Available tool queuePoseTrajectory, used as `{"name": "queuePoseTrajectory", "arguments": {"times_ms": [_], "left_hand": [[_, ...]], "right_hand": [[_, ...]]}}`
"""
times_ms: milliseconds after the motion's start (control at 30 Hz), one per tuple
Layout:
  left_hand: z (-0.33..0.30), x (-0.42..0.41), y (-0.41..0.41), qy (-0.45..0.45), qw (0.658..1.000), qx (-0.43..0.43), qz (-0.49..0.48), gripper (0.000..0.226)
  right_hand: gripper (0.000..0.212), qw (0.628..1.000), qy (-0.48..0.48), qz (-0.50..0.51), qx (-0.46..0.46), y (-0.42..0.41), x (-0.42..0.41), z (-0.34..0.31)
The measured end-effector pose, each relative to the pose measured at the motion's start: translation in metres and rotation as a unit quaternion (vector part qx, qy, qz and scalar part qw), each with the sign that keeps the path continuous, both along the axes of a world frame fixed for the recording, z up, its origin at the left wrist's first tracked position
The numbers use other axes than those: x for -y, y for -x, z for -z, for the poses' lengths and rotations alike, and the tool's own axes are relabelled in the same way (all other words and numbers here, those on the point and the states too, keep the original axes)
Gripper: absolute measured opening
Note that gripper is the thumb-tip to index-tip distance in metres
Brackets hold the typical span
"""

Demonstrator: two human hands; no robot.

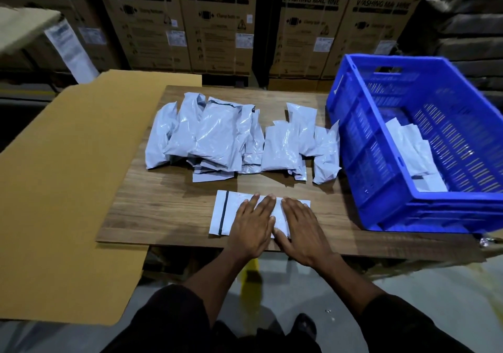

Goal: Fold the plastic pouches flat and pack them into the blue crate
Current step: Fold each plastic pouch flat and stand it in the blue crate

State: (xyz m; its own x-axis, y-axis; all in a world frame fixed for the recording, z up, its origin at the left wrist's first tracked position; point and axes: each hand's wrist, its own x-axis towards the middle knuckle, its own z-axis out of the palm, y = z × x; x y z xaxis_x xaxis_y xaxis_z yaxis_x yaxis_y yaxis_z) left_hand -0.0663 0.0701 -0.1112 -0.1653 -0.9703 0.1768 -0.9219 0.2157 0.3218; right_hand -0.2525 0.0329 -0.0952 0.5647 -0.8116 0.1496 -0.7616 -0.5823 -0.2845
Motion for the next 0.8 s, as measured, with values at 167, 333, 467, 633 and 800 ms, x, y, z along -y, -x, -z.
{"name": "queuePoseTrajectory", "arguments": {"times_ms": [167,333,467,633,800], "left_hand": [[0.001,-0.005,-0.015,-0.002,0.999,0.034,-0.021,0.057],[0.007,-0.011,-0.029,-0.006,0.998,0.036,-0.055,0.062],[0.008,-0.016,-0.046,-0.020,0.995,0.055,-0.081,0.068],[0.006,-0.014,-0.058,-0.072,0.989,0.046,-0.125,0.083],[-0.009,-0.005,-0.029,-0.014,0.996,-0.058,-0.061,0.077]], "right_hand": [[0.074,0.995,-0.006,0.020,-0.102,0.020,-0.004,0.000],[0.077,0.987,-0.044,0.025,-0.151,0.032,-0.002,-0.003],[0.080,0.980,-0.073,0.018,-0.181,0.039,0.001,-0.009],[0.086,0.973,-0.115,0.008,-0.202,0.037,0.004,-0.028],[0.075,0.989,-0.011,-0.021,-0.147,-0.009,0.000,-0.036]]}}
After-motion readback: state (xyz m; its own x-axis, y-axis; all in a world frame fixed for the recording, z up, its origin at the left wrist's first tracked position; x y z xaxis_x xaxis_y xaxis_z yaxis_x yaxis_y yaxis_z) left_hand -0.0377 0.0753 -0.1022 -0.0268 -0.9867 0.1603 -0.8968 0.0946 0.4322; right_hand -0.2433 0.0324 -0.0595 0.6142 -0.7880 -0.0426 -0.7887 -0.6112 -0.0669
